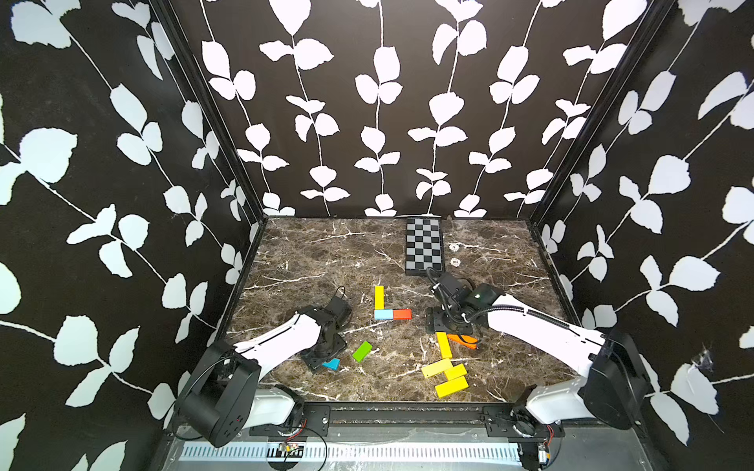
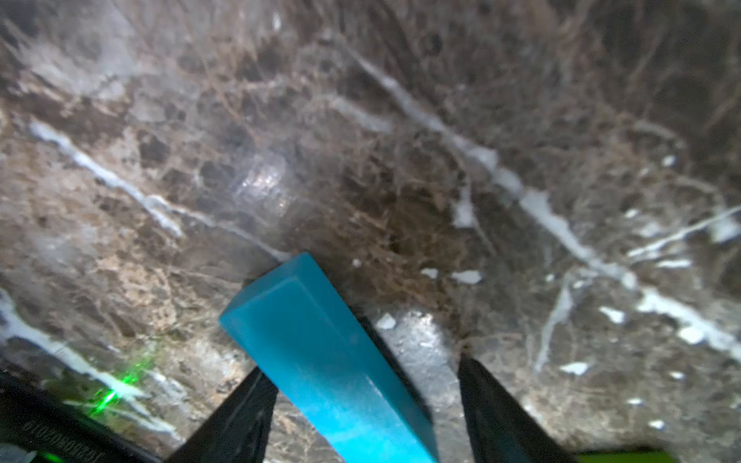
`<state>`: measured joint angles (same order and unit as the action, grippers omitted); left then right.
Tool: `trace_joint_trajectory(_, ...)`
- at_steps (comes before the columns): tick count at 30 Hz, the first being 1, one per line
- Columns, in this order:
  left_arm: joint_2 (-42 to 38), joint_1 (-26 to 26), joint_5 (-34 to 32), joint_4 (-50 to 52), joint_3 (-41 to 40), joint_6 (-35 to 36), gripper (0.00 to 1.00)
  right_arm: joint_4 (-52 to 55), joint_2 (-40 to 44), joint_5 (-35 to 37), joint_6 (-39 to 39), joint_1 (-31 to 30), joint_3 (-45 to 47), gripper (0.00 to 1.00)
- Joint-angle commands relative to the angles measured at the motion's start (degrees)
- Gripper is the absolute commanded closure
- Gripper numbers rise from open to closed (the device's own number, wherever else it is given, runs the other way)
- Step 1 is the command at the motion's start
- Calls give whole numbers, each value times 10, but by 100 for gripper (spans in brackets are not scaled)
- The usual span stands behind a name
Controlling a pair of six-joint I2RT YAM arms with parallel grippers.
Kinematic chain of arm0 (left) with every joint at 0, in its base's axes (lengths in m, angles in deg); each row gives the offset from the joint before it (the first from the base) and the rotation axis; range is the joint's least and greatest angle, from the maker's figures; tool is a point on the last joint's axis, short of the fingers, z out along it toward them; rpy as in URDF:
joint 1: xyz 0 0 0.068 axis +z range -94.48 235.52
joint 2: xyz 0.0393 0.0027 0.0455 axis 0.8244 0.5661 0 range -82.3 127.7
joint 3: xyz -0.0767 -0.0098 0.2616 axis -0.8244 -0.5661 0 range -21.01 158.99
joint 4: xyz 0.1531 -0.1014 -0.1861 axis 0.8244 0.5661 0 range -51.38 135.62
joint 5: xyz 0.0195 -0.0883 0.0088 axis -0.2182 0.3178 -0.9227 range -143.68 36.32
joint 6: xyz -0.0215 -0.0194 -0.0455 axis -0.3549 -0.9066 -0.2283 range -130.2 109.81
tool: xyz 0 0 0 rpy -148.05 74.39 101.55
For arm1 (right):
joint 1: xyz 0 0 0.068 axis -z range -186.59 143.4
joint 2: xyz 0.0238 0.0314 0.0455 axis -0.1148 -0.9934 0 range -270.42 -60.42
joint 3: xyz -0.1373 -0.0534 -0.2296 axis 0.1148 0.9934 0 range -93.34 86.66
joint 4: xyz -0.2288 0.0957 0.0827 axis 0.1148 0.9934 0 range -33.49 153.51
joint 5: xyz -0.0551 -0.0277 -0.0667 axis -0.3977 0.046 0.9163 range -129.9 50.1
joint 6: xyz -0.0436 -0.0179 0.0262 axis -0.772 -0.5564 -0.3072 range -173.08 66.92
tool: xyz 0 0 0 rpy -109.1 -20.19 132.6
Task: Assemble the letter h with building blocks
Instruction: Pick up the building block from the center of the board.
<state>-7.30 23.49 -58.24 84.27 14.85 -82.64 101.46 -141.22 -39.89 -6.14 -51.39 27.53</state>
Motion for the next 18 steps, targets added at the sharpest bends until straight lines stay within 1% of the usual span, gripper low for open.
trace_joint_trajectory(1,17,5,-13,-13,-27,-2,32,4,20,12,1,0,5,19)
trace_joint_trajectory(4,22,6,-21,-16,-30,0,37,6,27,14,3,1,5,19)
trace_joint_trajectory(9,18,6,-33,-12,-32,8,52,10,46,17,6,9,8,19)
trace_joint_trajectory(11,14,6,-43,-6,-31,18,56,9,55,17,9,15,12,19)
trace_joint_trajectory(15,7,6,-62,11,-20,49,71,5,73,9,18,29,24,19)
trace_joint_trajectory(18,-5,6,-74,26,3,91,84,-2,85,1,24,40,32,19)
